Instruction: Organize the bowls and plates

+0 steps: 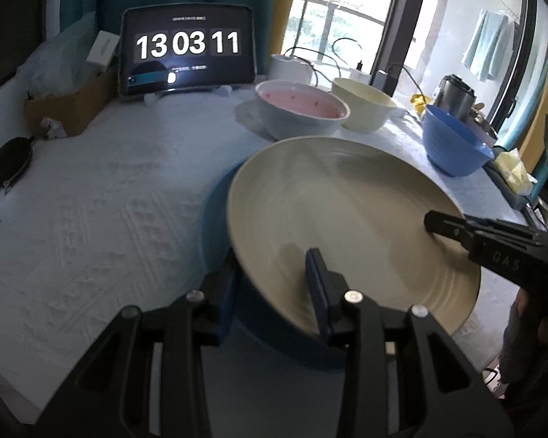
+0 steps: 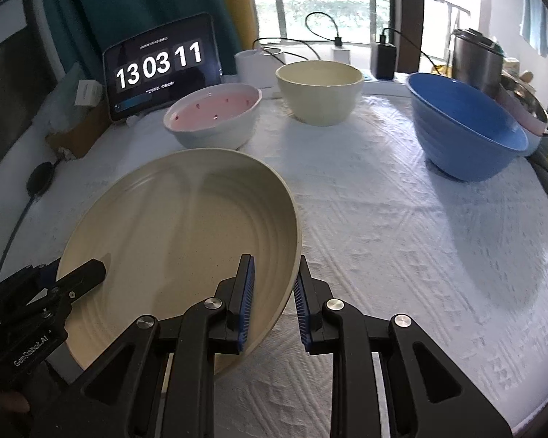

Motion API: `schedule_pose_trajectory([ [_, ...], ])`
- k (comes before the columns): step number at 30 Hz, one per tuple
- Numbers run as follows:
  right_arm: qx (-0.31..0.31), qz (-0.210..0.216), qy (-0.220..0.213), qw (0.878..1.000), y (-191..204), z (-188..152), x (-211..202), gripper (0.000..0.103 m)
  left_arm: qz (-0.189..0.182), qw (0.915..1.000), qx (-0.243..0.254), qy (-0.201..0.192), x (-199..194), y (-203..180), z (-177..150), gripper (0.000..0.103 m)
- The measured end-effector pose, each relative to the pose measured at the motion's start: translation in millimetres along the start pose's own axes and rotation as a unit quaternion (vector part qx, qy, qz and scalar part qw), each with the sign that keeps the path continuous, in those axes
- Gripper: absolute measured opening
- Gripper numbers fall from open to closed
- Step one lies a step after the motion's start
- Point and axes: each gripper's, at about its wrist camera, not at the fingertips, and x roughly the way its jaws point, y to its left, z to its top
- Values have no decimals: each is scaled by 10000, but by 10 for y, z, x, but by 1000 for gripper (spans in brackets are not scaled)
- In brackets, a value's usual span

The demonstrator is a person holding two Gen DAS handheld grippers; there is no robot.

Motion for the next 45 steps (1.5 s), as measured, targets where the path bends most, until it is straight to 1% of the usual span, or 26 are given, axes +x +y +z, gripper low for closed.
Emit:
schedule_pose_trajectory([
  [17,-92,29,193,9998,135,24,141,27,164,9998,-36,-72,-97,58,54,38],
  [19,-98,25,204,9997,131,21,140,27,172,9998,-101,-68,-119,68,56,39],
  [24,-76,69,221,9997,115,9,139,27,287,9992,-242,-103,-170,136,46,43],
  [33,-18,159,235,9996,99,-63,90,27,370,9986,-368,-18,-165,154,-13,44],
  [39,118,200,170,9996,11,-83,47,27,477,9979,-399,-180,-199,242,42,44],
  [41,178,237,90,9995,-30,-71,23,32,504,9975,-436,-227,-191,278,68,44],
  [42,209,247,61,9995,-47,-65,17,42,499,9974,-466,-226,-174,299,81,45],
  [43,250,264,15,9993,-67,-59,9,44,483,9973,-503,-214,-154,321,89,45],
  [45,335,337,-46,9989,-102,-51,8,45,466,9971,-577,-176,-107,352,98,47],
])
